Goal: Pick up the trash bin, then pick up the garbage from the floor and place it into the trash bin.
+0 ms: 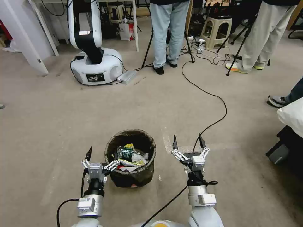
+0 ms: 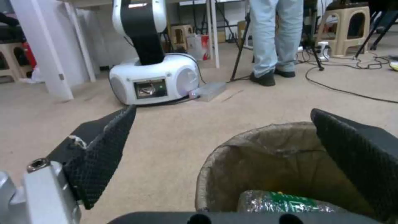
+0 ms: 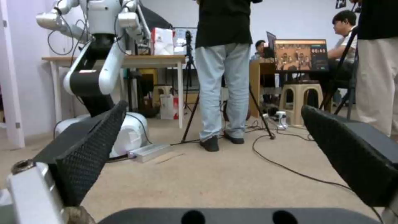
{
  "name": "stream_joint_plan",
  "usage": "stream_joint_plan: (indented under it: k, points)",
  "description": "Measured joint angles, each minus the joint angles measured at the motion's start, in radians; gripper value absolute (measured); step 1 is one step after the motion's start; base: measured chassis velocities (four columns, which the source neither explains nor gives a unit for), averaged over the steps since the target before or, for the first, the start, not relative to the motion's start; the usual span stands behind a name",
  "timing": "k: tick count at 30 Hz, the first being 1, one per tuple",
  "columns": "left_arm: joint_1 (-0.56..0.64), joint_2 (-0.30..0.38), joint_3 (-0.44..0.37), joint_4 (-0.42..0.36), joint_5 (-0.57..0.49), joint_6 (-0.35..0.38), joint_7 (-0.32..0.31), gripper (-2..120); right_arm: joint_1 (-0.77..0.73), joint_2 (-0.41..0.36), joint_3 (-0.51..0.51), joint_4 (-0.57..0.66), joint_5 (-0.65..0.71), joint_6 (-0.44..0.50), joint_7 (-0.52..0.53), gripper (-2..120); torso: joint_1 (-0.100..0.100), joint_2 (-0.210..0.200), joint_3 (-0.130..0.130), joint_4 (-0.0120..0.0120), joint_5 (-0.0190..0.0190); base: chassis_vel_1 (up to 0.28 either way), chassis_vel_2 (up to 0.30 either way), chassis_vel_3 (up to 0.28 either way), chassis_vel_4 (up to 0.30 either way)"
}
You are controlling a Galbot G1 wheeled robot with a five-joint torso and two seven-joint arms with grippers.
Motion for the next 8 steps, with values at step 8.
stream_joint_plan:
  k: [8]
  points:
    - [0.000, 0.000, 0.000, 0.000, -0.002, 0.003, -0.001, 100, 0.000, 0.000, 0.000, 0.000, 0.000, 0.001, -0.001, 100, 0.000, 0.000, 0.000, 0.0000, 0.0000, 0.000, 0.000, 0.000, 0.000]
